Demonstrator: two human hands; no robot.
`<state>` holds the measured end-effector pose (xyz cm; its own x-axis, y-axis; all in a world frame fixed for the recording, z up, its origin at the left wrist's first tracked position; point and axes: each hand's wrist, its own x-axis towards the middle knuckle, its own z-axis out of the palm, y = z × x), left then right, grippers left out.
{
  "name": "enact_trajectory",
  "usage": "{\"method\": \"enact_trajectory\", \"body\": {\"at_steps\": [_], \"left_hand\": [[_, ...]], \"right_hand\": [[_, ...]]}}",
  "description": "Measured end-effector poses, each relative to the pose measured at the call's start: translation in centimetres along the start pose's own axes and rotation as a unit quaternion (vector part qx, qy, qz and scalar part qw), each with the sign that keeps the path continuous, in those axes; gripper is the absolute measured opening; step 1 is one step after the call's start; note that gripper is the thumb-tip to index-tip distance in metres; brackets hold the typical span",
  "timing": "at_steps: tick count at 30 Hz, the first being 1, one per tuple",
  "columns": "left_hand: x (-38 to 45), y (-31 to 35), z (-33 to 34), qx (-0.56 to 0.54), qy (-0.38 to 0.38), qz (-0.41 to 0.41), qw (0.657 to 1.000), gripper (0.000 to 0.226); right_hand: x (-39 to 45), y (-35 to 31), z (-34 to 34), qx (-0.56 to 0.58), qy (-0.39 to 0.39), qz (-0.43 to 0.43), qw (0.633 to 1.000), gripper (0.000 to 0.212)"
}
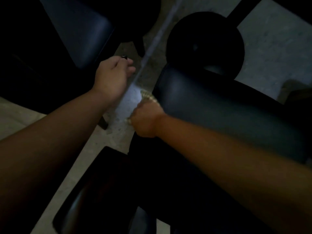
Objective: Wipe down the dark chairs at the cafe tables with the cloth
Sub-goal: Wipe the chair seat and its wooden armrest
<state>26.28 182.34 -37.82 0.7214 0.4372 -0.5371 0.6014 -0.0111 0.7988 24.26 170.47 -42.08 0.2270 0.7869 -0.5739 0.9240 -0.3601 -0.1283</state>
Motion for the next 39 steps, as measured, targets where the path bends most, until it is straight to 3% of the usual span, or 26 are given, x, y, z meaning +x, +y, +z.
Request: {"method": "enact_trajectory", "body": {"at_steps": [4,7,9,11,14,16,19,22,25,29,32,34,36,39], "left_hand": [[-0.3,0.2,-0.4,0.029,-0.035,-0.002,0.999,0.025],[-0.8,0.2,-0.1,0.018,-0.036,-0.017,0.999,0.024],[-1.3,0.1,0.6,0.007,-0.038,-0.024,0.999,0.022],[-1.7,0.0,1.4,0.003,-0.035,-0.021,0.999,0.022],[-2.0,-0.3,2.7,0.008,-0.041,-0.02,0.999,0.019],[-1.9,-0.7,3.6,0.04,-0.039,-0.023,0.998,0.016],[-1.6,-0.9,4.4,0.144,-0.052,-0.002,0.988,0.038],[-1.1,-1.1,4.2,0.271,-0.141,0.017,0.952,0.071],[-0.5,-0.8,4.4,0.41,-0.216,-0.012,0.886,0.104],[-0.6,0.5,5.9,0.532,-0.275,-0.014,0.801,0.13],[-1.6,1.6,8.5,0.57,-0.302,-0.017,0.764,0.143],[-2.8,1.9,10.6,0.588,-0.311,-0.04,0.745,0.152],[-3.9,1.6,12.0,0.608,-0.296,-0.05,0.735,0.157],[-4.9,1.0,13.5,0.639,-0.252,-0.062,0.724,0.164]], "right_hand": [[-1.8,-3.9,1.9,-0.013,-0.005,-0.165,0.986,0.033],[-2.6,-2.3,2.5,-0.048,0.019,-0.221,0.974,0.034],[-2.4,1.1,2.0,0.03,0.07,-0.16,0.984,0.034],[-2.4,5.5,0.8,0.103,0.135,-0.035,0.985,0.034],[-4.2,10.2,0.6,0.13,0.227,0.169,0.95,0.044],[-5.9,9.9,1.3,0.159,0.218,0.191,0.944,0.054],[-7.3,8.0,2.1,0.187,0.236,0.14,0.943,0.056],[-6.5,8.4,1.6,0.222,0.322,0.225,0.892,0.054],[-5.4,8.4,2.4,0.18,0.228,0.3,0.909,0.073],[-5.1,8.1,3.6,0.131,0.228,0.283,0.922,0.07],[-6.7,9.4,4.7,0.155,0.238,0.282,0.916,0.069],[-9.0,10.7,5.9,0.195,0.264,0.344,0.88,0.07],[-11.2,11.5,7.3,0.201,0.28,0.406,0.846,0.068],[-11.1,11.6,7.3,0.2,0.257,0.441,0.837,0.066]]}}
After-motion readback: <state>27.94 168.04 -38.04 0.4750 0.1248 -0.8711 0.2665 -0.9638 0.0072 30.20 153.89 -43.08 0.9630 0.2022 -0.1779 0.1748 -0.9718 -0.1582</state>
